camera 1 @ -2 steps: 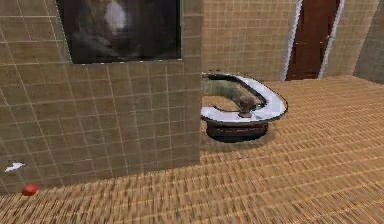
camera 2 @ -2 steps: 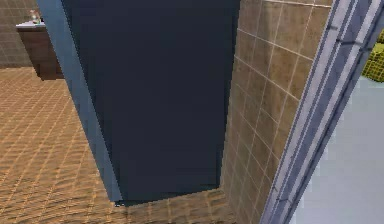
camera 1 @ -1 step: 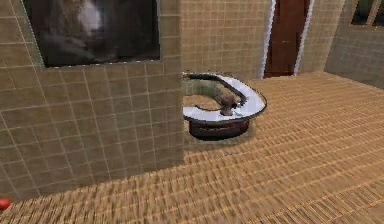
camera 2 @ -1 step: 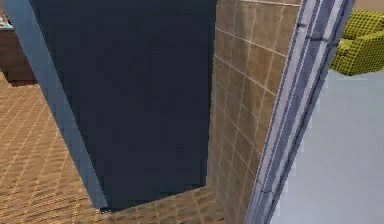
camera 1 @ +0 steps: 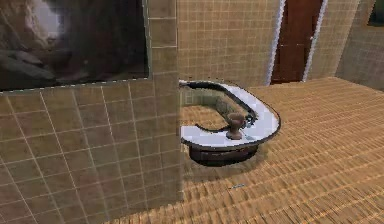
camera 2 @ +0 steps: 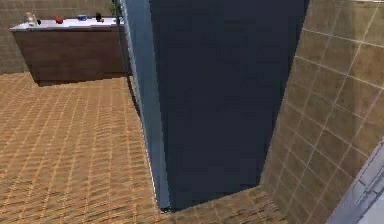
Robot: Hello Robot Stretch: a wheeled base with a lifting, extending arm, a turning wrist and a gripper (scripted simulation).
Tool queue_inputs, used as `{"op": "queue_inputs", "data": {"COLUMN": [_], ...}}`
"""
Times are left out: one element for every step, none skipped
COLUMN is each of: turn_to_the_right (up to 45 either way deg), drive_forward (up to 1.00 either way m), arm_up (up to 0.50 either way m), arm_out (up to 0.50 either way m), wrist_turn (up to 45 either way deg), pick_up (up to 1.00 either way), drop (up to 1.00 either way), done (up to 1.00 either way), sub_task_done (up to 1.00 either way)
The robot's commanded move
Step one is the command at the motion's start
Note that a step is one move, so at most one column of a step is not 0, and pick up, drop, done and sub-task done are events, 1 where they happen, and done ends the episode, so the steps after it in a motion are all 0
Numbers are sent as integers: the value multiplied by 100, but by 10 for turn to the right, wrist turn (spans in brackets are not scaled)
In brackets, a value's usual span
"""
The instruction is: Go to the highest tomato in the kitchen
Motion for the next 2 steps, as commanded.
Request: {"op": "queue_inputs", "data": {"turn_to_the_right": [-450, -90], "drive_forward": [0, 0], "arm_up": [0, 0], "arm_out": [0, 0], "wrist_turn": [0, 0], "pick_up": [0, 0], "drop": [0, 0], "done": [0, 0], "sub_task_done": [0, 0]}}
